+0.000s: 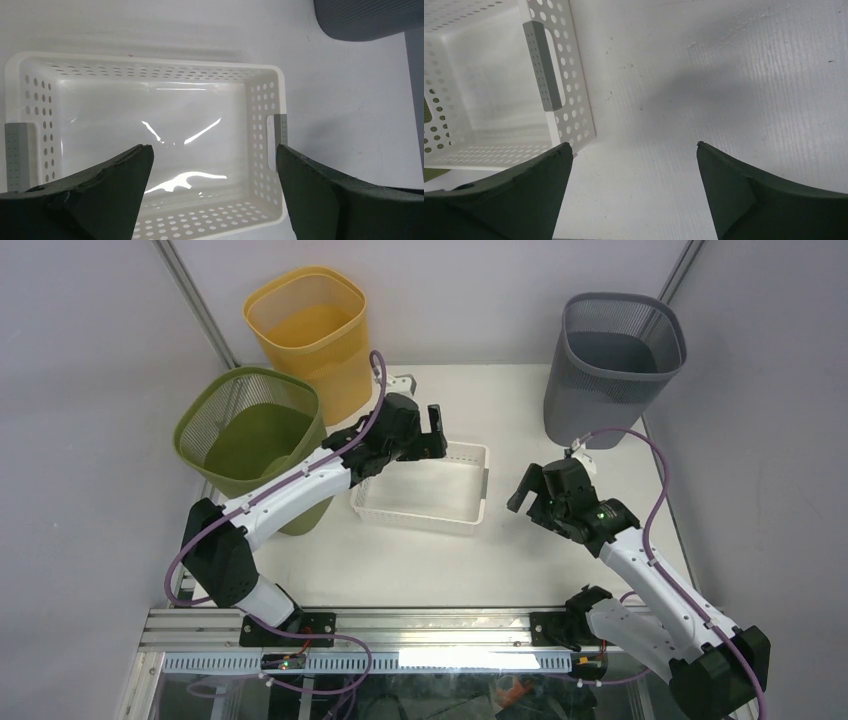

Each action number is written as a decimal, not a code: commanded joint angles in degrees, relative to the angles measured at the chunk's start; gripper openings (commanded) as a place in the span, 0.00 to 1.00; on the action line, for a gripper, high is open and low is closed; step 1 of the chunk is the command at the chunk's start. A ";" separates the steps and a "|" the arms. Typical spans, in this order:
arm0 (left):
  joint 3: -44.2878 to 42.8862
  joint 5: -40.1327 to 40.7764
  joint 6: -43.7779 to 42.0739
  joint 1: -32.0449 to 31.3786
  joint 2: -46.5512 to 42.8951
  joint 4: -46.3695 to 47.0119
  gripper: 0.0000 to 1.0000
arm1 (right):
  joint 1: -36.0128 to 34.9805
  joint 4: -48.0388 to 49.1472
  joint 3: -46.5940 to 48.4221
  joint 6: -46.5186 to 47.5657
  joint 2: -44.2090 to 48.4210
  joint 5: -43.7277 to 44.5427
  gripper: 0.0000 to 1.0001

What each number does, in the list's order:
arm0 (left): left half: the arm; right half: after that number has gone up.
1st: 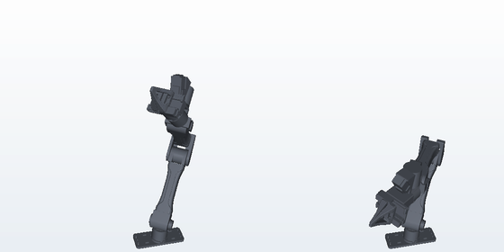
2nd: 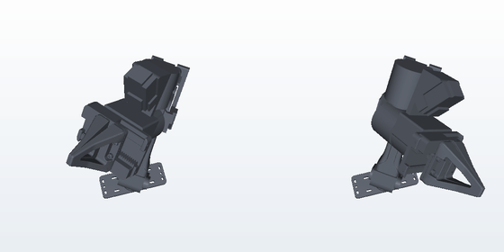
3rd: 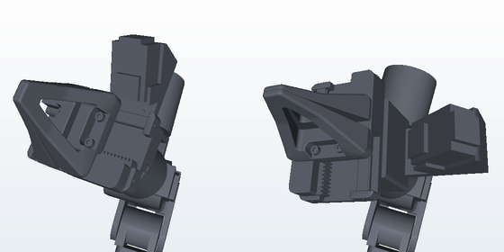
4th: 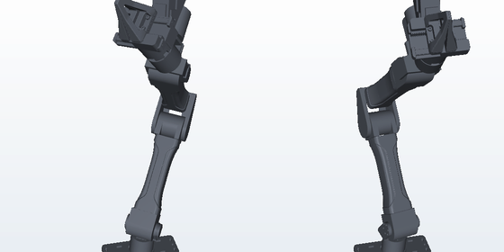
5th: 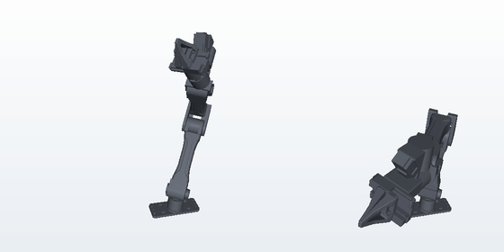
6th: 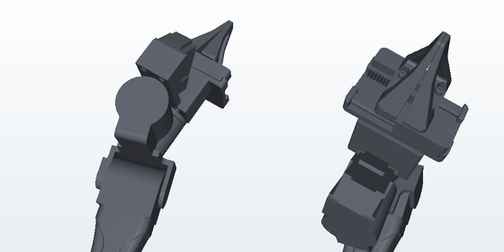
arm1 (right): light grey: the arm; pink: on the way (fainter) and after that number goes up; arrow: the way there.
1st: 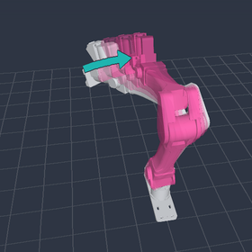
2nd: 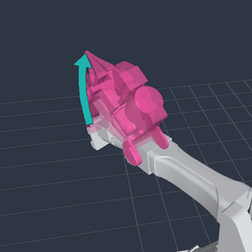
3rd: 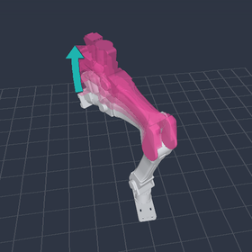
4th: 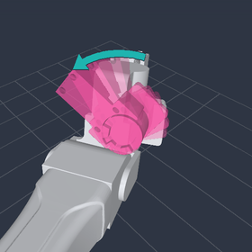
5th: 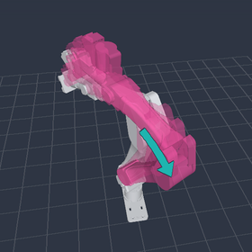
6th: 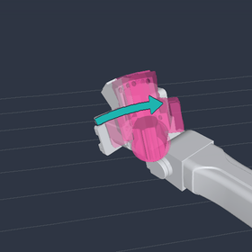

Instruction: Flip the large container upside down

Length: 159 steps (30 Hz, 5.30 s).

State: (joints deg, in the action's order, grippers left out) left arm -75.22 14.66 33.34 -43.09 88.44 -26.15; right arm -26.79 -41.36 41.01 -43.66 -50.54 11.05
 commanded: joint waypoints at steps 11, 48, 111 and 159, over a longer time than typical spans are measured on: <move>-1.24 -0.13 -3.57 -13.22 3.30 -1.44 0.99 | -0.17 -0.30 3.43 -1.79 -1.33 -2.12 0.99; 12.45 -1.91 7.70 -10.09 -13.28 4.53 0.99 | 18.19 -4.90 80.60 53.58 -50.68 1.18 0.97; 1.50 -5.00 8.28 -7.07 14.95 -9.38 0.99 | 13.78 -9.36 67.49 42.78 -38.27 -5.25 0.65; -9.55 16.66 7.59 -16.58 -29.39 -9.67 0.99 | 7.17 49.30 55.39 -12.10 -46.88 -42.73 0.00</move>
State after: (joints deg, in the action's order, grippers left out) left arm -84.27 29.39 42.92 -59.90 57.17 -37.71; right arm -21.78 -17.08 104.29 -41.80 -102.87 -29.39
